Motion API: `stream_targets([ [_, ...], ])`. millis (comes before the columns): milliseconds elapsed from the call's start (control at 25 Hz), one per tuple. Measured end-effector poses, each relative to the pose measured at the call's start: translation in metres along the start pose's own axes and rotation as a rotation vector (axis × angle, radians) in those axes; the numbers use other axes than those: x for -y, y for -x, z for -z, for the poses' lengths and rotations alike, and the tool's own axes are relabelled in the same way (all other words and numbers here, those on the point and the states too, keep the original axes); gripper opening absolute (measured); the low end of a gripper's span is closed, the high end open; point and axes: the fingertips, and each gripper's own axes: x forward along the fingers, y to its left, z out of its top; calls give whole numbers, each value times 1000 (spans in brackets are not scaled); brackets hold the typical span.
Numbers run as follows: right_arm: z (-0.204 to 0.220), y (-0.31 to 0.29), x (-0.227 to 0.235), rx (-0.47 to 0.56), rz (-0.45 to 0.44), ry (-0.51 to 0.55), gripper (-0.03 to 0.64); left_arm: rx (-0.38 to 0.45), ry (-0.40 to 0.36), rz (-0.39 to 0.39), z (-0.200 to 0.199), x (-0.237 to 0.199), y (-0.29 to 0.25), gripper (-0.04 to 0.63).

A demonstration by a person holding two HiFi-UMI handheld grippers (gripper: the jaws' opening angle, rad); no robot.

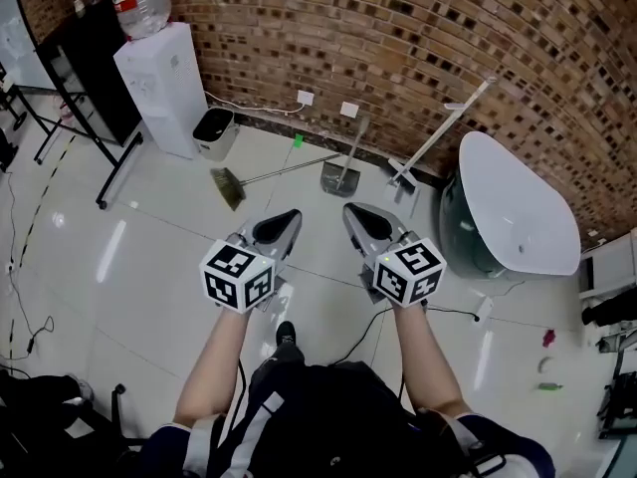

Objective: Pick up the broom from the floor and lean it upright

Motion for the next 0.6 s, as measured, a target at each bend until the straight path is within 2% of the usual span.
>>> stream_targets([
  [160,-16,-30,18,14,49,-14,2,-23,-2,26,-12,-36,-17,0],
  [600,-16,-92,84,6,99,-60,2,-73,6,54,-19,-107,-84,0],
])
